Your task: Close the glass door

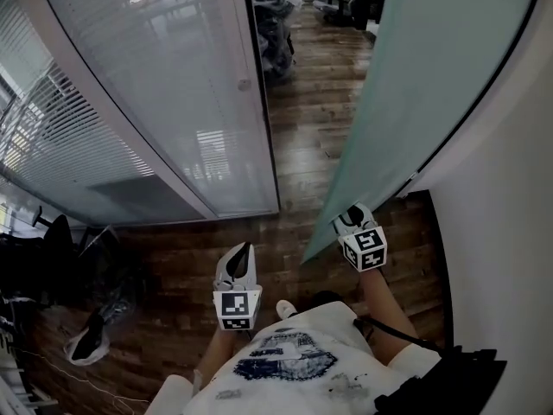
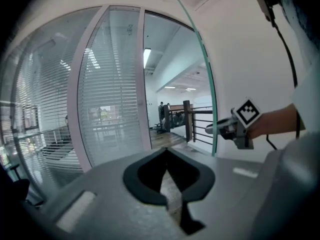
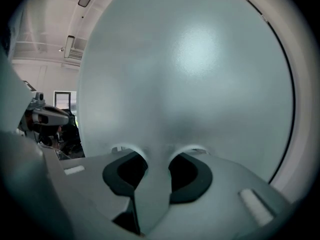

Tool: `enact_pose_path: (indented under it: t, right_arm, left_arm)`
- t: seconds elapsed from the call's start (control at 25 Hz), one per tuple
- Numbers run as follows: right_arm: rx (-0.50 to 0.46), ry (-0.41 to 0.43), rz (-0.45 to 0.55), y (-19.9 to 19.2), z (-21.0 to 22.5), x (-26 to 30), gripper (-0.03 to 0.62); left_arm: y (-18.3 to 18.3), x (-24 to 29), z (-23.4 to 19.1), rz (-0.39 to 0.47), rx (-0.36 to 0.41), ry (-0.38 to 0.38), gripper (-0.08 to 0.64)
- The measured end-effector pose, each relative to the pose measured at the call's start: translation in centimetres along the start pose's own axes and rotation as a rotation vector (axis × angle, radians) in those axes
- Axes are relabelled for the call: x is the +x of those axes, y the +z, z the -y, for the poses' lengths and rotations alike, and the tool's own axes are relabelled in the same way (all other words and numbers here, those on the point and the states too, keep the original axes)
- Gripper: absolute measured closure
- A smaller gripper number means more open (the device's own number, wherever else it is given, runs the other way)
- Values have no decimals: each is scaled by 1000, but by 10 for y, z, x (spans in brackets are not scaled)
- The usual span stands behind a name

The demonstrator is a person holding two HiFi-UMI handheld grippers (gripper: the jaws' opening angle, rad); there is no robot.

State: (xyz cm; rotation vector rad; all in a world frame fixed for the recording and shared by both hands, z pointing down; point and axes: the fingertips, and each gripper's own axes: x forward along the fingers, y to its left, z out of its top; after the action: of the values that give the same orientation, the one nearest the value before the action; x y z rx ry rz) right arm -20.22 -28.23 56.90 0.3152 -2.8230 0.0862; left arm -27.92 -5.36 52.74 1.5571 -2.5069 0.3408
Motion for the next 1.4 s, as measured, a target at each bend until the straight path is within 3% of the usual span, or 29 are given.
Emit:
enact_pose_path:
  t: [0.52, 1.04, 1.4]
  right_arm:
    - [2, -48, 21, 21, 8, 62, 477]
    - [-8, -92, 62, 42, 19, 118, 476]
    - [-10, -110, 69, 54, 24, 158, 474]
  left_arm:
    - [-19, 4, -49, -31, -50, 82, 558]
    - [-12, 43, -116, -61, -45, 150, 558]
    - [5, 87, -138, -54, -29, 152, 558]
